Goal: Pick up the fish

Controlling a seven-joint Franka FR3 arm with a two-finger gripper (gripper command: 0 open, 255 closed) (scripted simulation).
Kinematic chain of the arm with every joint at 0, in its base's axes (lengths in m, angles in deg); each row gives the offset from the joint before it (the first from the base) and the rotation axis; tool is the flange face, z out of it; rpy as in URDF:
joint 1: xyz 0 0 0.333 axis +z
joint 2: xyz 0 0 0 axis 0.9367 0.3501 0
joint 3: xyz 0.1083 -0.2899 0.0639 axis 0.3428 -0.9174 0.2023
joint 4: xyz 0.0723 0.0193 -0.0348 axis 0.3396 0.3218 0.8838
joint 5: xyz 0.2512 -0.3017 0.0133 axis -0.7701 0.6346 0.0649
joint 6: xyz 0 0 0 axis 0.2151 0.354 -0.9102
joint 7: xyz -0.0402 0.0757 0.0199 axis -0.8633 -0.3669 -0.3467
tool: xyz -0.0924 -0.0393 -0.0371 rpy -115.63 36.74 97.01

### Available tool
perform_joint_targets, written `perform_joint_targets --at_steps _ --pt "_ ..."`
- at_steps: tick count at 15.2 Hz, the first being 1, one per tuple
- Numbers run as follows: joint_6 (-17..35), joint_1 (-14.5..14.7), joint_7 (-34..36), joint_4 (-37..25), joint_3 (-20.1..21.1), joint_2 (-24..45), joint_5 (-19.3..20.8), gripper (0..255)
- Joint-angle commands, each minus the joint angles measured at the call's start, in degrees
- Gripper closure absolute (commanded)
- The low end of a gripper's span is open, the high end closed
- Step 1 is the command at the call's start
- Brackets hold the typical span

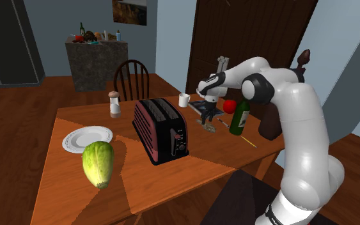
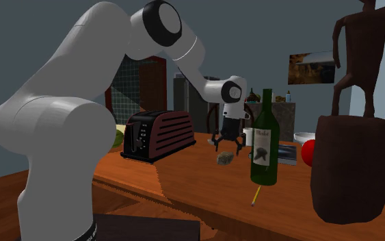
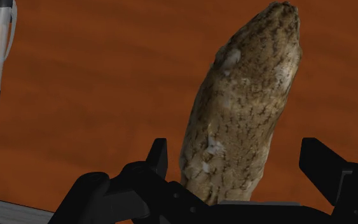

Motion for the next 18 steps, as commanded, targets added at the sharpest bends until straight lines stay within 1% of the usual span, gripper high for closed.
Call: perform_joint_targets --at_steps 1,4,5,14,18 --pt "1.1 -0.1 -0.3 0.2 0.2 0.9 -0.3 0" --pt "1.4 -0.2 -0.3 0.3 0.3 1.1 -0.4 0" --pt "1.4 -0.2 -0.3 0.3 0.2 1.1 -0.4 255" --pt "1.4 -0.2 -0.3 0.3 0.2 1.1 -0.4 255" --pt "-0.8 0.0 0.1 -0.4 -0.1 -0.5 0.2 255"
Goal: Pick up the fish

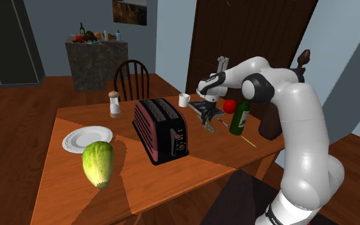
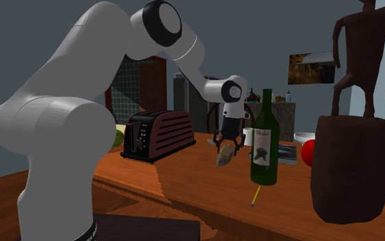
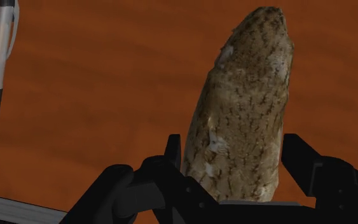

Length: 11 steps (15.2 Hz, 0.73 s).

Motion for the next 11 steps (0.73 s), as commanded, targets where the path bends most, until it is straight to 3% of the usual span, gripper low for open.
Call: perform_joint_targets --at_steps 1,11 --pt "-1.1 0.1 0.2 -0.3 -0.2 -0.8 0.3 255" --pt "-7.0 0.3 1.3 -3.3 -0.9 -4.0 1.7 255"
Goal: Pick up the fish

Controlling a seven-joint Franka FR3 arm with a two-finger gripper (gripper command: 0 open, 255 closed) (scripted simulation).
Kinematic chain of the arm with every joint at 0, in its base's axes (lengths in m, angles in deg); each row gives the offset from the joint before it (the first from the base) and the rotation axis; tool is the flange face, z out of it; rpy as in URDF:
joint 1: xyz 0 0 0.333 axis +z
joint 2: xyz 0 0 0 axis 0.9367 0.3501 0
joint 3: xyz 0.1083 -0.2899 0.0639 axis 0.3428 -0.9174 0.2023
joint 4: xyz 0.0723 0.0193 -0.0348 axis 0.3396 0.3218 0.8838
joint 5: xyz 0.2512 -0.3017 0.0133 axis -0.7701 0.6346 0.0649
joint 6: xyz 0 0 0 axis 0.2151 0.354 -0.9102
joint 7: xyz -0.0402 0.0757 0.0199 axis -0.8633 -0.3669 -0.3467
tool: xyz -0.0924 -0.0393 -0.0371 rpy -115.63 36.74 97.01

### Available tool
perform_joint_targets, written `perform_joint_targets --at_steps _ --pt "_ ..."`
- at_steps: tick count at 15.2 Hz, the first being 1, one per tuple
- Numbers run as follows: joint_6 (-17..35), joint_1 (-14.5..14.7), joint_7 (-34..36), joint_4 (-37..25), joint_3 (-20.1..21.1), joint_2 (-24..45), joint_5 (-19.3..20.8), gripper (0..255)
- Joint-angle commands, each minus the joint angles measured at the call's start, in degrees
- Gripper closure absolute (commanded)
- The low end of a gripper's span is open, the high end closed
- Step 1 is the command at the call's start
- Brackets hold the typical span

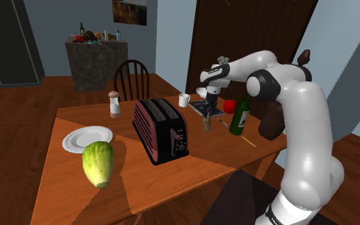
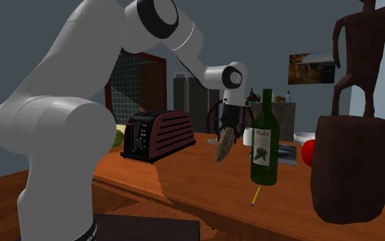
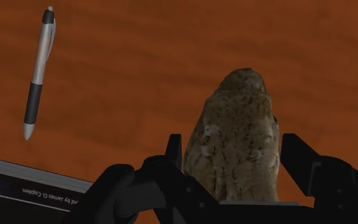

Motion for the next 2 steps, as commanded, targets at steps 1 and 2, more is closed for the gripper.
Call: perform_joint_targets --at_steps 1,2 --pt "-1.0 -0.1 0.1 -0.8 -0.1 -0.2 0.2 255" --pt "-1.0 -0.1 0.1 -0.8 -0.1 -0.2 0.1 255"
